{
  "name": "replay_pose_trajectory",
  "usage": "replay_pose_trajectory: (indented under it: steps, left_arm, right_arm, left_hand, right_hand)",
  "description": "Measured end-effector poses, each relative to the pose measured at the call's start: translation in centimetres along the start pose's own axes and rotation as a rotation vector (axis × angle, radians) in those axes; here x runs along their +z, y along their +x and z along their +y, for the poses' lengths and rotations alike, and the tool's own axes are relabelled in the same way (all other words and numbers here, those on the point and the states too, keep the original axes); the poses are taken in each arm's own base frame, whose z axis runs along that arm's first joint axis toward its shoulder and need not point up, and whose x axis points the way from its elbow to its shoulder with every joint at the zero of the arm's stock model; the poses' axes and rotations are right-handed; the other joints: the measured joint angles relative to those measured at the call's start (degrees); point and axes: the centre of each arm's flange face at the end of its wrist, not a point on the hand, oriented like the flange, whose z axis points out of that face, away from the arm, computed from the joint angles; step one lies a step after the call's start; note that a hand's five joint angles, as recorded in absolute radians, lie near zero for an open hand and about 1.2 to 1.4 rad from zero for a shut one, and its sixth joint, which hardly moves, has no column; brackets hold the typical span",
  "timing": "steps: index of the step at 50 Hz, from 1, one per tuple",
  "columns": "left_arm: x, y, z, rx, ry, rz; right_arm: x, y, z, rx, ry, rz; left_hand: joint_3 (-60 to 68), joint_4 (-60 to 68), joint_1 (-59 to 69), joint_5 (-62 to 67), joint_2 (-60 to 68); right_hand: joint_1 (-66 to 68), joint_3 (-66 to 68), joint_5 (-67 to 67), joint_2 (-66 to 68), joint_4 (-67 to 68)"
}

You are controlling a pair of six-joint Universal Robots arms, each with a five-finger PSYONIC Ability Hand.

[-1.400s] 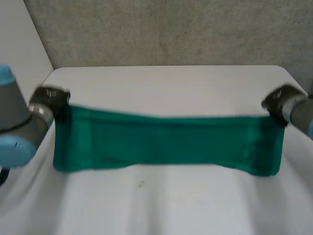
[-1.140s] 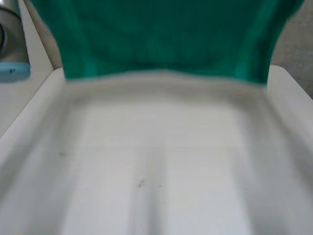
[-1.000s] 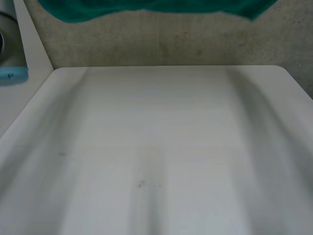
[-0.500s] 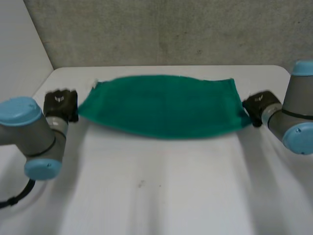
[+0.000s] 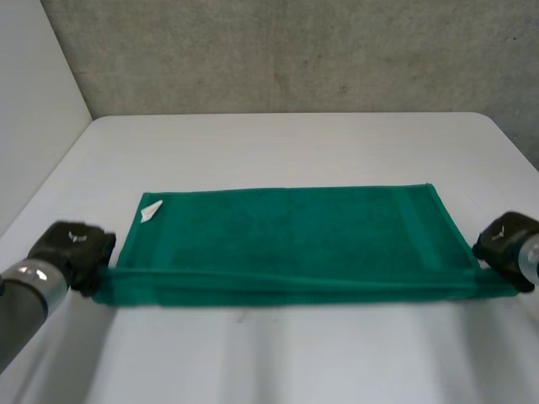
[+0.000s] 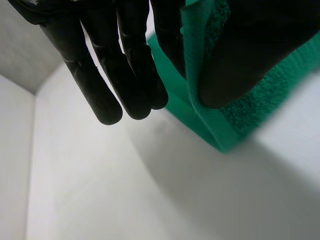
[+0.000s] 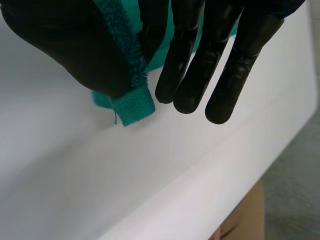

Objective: Fold the towel.

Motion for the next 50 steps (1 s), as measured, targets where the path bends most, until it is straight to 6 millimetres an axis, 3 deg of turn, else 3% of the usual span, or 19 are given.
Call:
replay_pose_trajectory:
  steps: [3, 7, 8, 9, 15, 16, 19, 20, 29, 32, 33, 34, 35, 36, 37, 39, 43, 50]
  left_arm:
    - [1.5, -0.3, -0.9, 0.002, 0.061, -0.023]
    - [5.0, -0.7, -2.5, -0.010, 0.167, -0.080]
    - [5.0, -0.7, -2.5, -0.010, 0.167, -0.080]
    - [6.5, -0.8, -3.1, -0.026, 0.195, -0.104]
    - [9.3, -0.5, -3.9, -0.057, 0.226, -0.138]
    - [10.8, -0.1, -4.3, -0.067, 0.237, -0.154]
    - [11.1, 0.0, -4.3, -0.068, 0.237, -0.156]
    - [13.2, 0.5, -4.6, -0.070, 0.242, -0.174]
    - [17.4, 1.4, -4.5, -0.065, 0.263, -0.191]
    - [17.7, 1.6, -4.5, -0.063, 0.270, -0.190]
    - [17.9, 1.9, -4.5, -0.062, 0.281, -0.189]
    - [18.1, 2.3, -4.5, -0.059, 0.301, -0.188]
    - [18.1, 2.5, -4.6, -0.058, 0.310, -0.188]
    - [18.1, 2.7, -4.6, -0.057, 0.321, -0.189]
    - [18.1, 2.8, -4.7, -0.057, 0.329, -0.190]
    - [18.0, 3.1, -5.0, -0.057, 0.356, -0.197]
    - [17.6, 3.0, -5.7, -0.059, 0.394, -0.211]
    - [15.6, 1.7, -8.0, -0.069, 0.467, -0.247]
  right_arm:
    - [1.0, 0.7, -0.5, 0.040, 0.023, 0.039]
    - [4.0, 2.0, -2.7, 0.135, 0.104, 0.121]
    - [4.0, 2.0, -2.7, 0.135, 0.104, 0.121]
    - [5.3, 2.3, -3.6, 0.152, 0.129, 0.141]
    - [7.9, 2.9, -4.8, 0.166, 0.151, 0.176]
    - [9.4, 3.2, -5.4, 0.166, 0.156, 0.200]
    - [9.7, 3.3, -5.5, 0.166, 0.158, 0.206]
    - [11.3, 3.6, -6.3, 0.162, 0.171, 0.239]
    - [15.2, 3.9, -7.9, 0.156, 0.220, 0.304]
    - [15.7, 3.7, -8.2, 0.153, 0.229, 0.309]
    - [16.0, 3.6, -8.3, 0.151, 0.234, 0.312]
    - [16.3, 3.4, -8.6, 0.149, 0.240, 0.317]
    - [16.4, 3.4, -8.6, 0.149, 0.242, 0.319]
    - [16.5, 3.3, -8.7, 0.150, 0.243, 0.323]
    - [16.5, 3.3, -8.8, 0.152, 0.245, 0.328]
    - [16.6, 3.4, -8.9, 0.161, 0.250, 0.345]
    - [16.4, 3.9, -9.1, 0.189, 0.264, 0.369]
    - [12.4, 7.6, -10.0, 0.378, 0.364, 0.438]
  left_hand:
    - [0.0, 0.0, 0.0, 0.0, 0.0]
    - [0.0, 0.0, 0.0, 0.0, 0.0]
    - [0.0, 0.0, 0.0, 0.0, 0.0]
    - [0.0, 0.0, 0.0, 0.0, 0.0]
    - [0.0, 0.0, 0.0, 0.0, 0.0]
    - [0.0, 0.0, 0.0, 0.0, 0.0]
    - [0.0, 0.0, 0.0, 0.0, 0.0]
    - [0.0, 0.0, 0.0, 0.0, 0.0]
    - [0.0, 0.0, 0.0, 0.0, 0.0]
    - [0.0, 0.0, 0.0, 0.0, 0.0]
    - [-5.3, -5.4, -5.7, -4.7, -5.3]
    - [-23.4, -23.7, -24.3, -22.1, -23.7]
    - [-32.8, -33.4, -36.0, -31.6, -34.5]
    - [-39.3, -38.9, -41.1, -36.9, -39.8]
    - [-39.3, -38.9, -41.1, -36.9, -39.8]
    - [-50.6, -51.4, -49.1, -48.8, -51.3]
    - [-51.8, -52.4, -49.1, -49.8, -52.2]
    - [-52.8, -52.8, -49.1, -50.2, -53.0]
  right_hand:
    - [0.0, 0.0, 0.0, 0.0, 0.0]
    - [0.0, 0.0, 0.0, 0.0, 0.0]
    - [0.0, 0.0, 0.0, 0.0, 0.0]
    - [0.0, 0.0, 0.0, 0.0, 0.0]
    - [0.0, 0.0, 0.0, 0.0, 0.0]
    - [0.0, 0.0, 0.0, 0.0, 0.0]
    - [0.0, 0.0, 0.0, 0.0, 0.0]
    - [0.0, 0.0, 0.0, 0.0, 0.0]
    - [0.0, 0.0, 0.0, 0.0, 0.0]
    - [-1.1, -0.6, -0.6, -1.2, -0.6]
    - [-12.2, -11.8, -11.2, -11.9, -11.8]
    - [-26.6, -28.1, -25.5, -28.4, -26.9]
    - [-32.9, -33.7, -32.3, -34.1, -33.7]
    - [-32.9, -33.7, -32.3, -34.1, -33.7]
    - [-42.3, -48.6, -47.6, -48.7, -48.8]
    - [-44.6, -55.3, -54.0, -54.3, -54.9]
    - [-44.7, -55.8, -54.5, -54.8, -55.1]
    - [-44.7, -55.8, -54.5, -54.8, -55.1]
